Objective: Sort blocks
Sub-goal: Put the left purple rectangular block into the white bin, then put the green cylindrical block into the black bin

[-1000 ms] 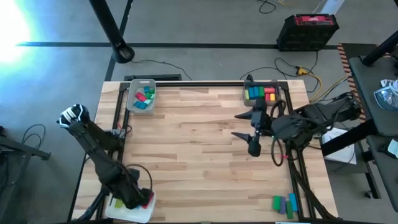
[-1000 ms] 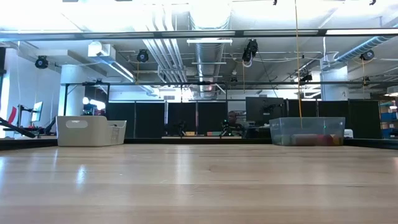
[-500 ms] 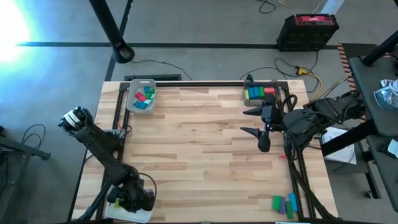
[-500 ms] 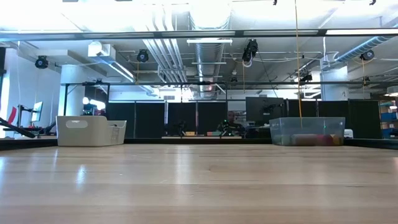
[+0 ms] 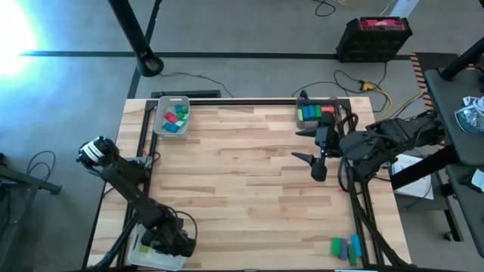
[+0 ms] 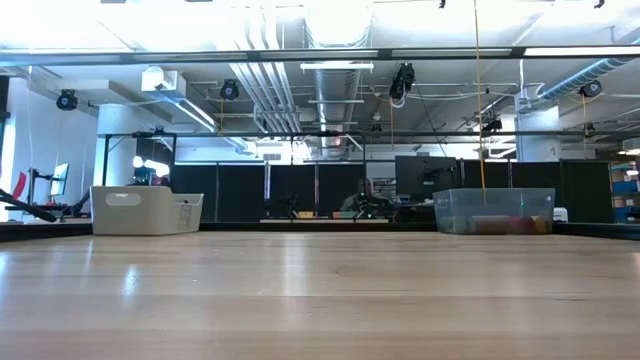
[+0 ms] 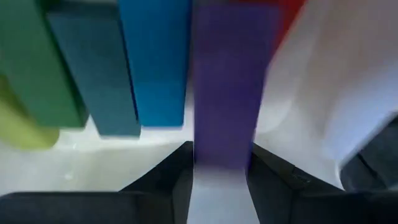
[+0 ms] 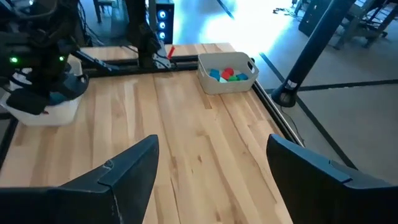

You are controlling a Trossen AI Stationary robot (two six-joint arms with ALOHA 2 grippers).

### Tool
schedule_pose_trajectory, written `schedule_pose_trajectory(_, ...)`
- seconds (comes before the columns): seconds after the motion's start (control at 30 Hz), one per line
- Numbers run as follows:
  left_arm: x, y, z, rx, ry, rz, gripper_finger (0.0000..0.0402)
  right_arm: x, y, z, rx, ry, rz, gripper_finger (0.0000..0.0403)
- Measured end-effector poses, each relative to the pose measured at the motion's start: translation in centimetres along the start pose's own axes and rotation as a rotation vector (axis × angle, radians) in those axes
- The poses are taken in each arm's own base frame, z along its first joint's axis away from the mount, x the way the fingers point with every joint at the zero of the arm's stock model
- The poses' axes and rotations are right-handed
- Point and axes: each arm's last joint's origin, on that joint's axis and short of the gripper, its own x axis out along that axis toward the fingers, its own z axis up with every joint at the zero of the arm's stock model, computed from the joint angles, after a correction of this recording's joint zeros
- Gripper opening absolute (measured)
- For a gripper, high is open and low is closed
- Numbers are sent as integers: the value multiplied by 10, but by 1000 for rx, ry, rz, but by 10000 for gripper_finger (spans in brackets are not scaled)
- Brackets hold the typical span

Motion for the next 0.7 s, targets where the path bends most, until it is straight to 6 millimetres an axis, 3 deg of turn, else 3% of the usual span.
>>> schedule_pose_trajectory(0.17,2,-7,-5,44,4,-3,148,2,0,-5,-25,34,-7,296)
schedule_pose_trajectory(0.33,-13,-10,-26,80,-17,38,175,9,4,-10,-49,35,-7,304)
schedule_pose_trajectory(0.57,-64,-6,-67,235,-202,187,220,45,20,-46,10,157,-52,291)
schedule_pose_trajectory(0.7,-102,-9,-84,353,-434,127,248,71,37,-75,177,299,-95,283)
